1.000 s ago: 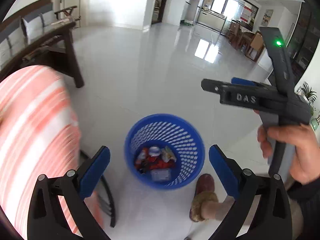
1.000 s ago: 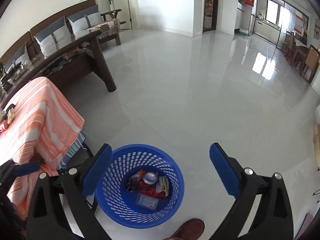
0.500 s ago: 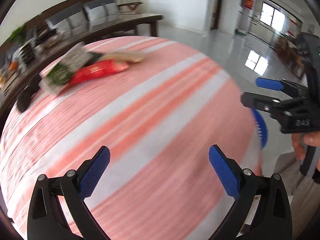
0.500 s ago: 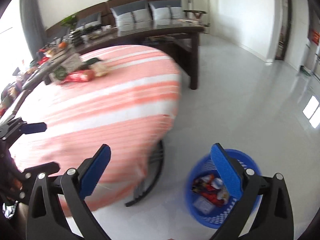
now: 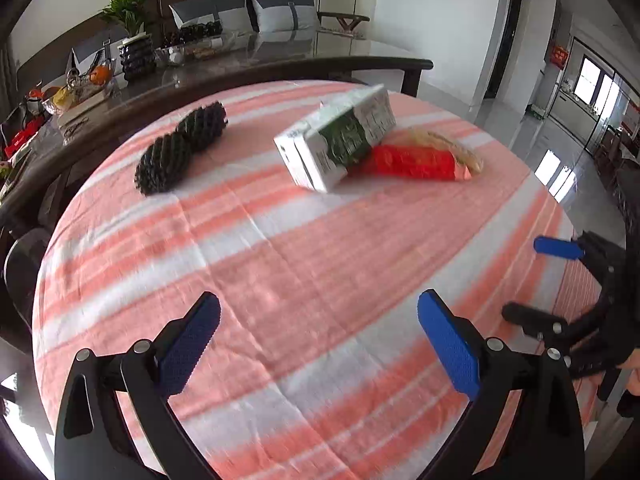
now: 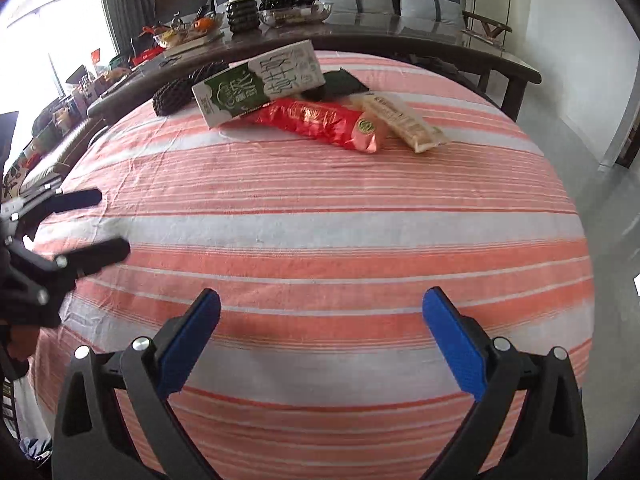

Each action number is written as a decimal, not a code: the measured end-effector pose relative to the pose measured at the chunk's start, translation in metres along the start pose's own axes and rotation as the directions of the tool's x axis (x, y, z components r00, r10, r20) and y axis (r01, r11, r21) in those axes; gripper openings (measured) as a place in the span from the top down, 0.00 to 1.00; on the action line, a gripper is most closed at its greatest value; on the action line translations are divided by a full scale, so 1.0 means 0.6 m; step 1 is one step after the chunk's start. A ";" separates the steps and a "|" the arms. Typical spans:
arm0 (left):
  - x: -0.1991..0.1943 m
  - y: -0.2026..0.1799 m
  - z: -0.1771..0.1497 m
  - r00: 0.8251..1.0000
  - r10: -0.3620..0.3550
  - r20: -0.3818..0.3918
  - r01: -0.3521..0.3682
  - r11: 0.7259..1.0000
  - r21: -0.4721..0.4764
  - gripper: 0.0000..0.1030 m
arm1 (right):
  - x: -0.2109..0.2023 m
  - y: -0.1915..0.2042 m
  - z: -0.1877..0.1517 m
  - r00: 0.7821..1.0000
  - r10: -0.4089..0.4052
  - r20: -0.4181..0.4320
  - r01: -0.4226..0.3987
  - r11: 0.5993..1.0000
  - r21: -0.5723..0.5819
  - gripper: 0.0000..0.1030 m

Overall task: Collect trash
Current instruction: 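Move both tools back to the table, left tool toward the milk carton, then grasp the white-green milk carton with the left tool while the right tool grasps the cream snack bar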

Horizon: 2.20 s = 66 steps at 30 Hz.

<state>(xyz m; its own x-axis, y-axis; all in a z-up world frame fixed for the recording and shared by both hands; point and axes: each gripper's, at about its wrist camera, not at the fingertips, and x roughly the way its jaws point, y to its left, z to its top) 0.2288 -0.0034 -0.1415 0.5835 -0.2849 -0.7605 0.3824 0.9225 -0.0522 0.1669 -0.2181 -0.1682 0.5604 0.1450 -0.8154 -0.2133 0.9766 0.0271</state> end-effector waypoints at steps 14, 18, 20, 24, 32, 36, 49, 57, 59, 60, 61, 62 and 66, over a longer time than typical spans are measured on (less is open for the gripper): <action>0.125 0.036 0.175 0.980 -0.198 0.001 0.197 0.978 0.069 0.05 | 0.001 -0.003 -0.002 1.000 -0.002 -0.002 0.002 1.000 -0.005 0.05; 0.139 0.041 0.171 0.957 -0.288 -0.025 0.289 0.956 0.038 0.44 | 0.001 -0.003 -0.003 1.000 -0.003 -0.001 0.003 1.000 -0.006 0.05; 0.135 0.040 0.163 0.954 -0.298 -0.024 0.298 0.954 0.030 0.51 | 0.001 -0.003 -0.003 1.000 -0.003 -0.001 0.003 1.000 -0.006 0.05; 0.096 0.050 0.128 0.951 -0.310 -0.019 0.308 0.950 -0.054 0.58 | 0.001 -0.003 -0.003 1.000 -0.003 -0.001 0.003 1.000 -0.006 0.05; -0.008 0.100 -0.019 0.925 -0.374 -0.069 0.343 0.899 -0.274 0.60 | 0.000 -0.003 -0.003 1.000 -0.003 -0.001 0.003 1.000 -0.005 0.05; -0.029 0.148 -0.037 0.934 -0.355 -0.028 0.323 0.876 -0.358 0.58 | 0.000 -0.003 -0.004 1.000 -0.003 -0.001 0.003 1.000 -0.005 0.05; -0.018 0.094 -0.015 0.995 -0.082 -0.062 0.076 0.994 -0.081 0.05 | 0.000 -0.003 -0.003 1.000 -0.003 -0.001 0.003 1.000 -0.006 0.05; 0.040 0.074 -0.026 0.991 0.081 -0.109 -0.083 0.996 -0.021 0.05 | 0.000 -0.004 -0.004 1.000 -0.002 -0.001 0.002 1.000 -0.005 0.05; 0.042 0.078 -0.022 0.991 0.084 -0.105 -0.087 0.996 -0.020 0.05 | 0.000 -0.006 -0.003 1.000 0.001 0.001 -0.001 1.000 0.001 0.04; 0.043 0.080 -0.022 0.991 0.080 -0.103 -0.082 0.996 -0.022 0.05 | -0.001 -0.008 -0.003 1.000 0.009 0.003 -0.009 1.000 0.006 0.05; 0.043 0.080 -0.021 0.992 0.079 -0.101 -0.081 0.996 -0.020 0.05 | -0.003 -0.015 -0.002 1.000 0.029 0.010 -0.029 0.999 0.024 0.05; 0.043 0.080 -0.022 0.992 0.079 -0.100 -0.082 0.996 -0.020 0.05 | -0.004 -0.026 0.001 0.999 0.049 0.016 -0.050 0.998 0.048 0.05; 0.043 0.081 -0.021 0.992 0.080 -0.100 -0.082 0.996 -0.023 0.04 | -0.022 -0.104 0.049 0.994 -0.023 0.110 0.005 0.988 0.156 0.05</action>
<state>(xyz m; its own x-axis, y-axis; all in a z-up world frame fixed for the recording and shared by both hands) 0.2533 0.0371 -0.1719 0.5374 -0.1830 -0.8232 0.3165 0.9486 -0.0043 0.1963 -0.2762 -0.1424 0.6494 0.1392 -0.7476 -0.0824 0.9902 0.1128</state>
